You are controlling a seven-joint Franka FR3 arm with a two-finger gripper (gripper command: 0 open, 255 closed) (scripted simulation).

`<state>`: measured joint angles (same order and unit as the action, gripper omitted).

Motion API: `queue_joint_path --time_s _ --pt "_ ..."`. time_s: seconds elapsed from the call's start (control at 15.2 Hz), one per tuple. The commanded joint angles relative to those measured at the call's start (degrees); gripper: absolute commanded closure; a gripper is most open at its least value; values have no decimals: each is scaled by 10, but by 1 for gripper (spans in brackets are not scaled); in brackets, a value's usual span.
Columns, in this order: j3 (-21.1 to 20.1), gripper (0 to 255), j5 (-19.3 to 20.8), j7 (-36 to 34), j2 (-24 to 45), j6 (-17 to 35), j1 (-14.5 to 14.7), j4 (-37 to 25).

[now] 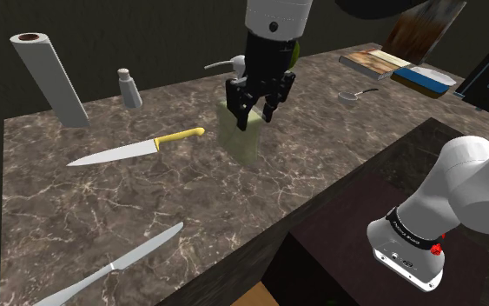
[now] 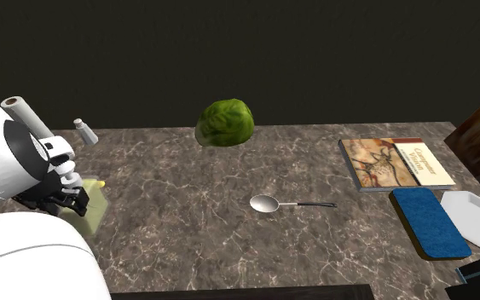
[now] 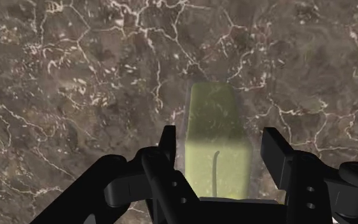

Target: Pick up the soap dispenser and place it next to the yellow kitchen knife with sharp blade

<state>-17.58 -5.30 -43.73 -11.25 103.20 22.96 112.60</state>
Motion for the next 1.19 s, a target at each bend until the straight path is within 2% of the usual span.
queue_joint_path --time_s 0.0,0.13,0.2,0.53,0.79,1.12 --pt "1 255 1 0 2 0 -2 3" --pt "1 255 1 0 2 0 -2 3" --pt "2 0 1 1 1 0 -2 4" --pt "1 0 1 0 2 0 -2 3" --pt "4 0 4 -2 6 -73 -4 -74" --pt "4 0 4 -2 6 -73 -4 -74"
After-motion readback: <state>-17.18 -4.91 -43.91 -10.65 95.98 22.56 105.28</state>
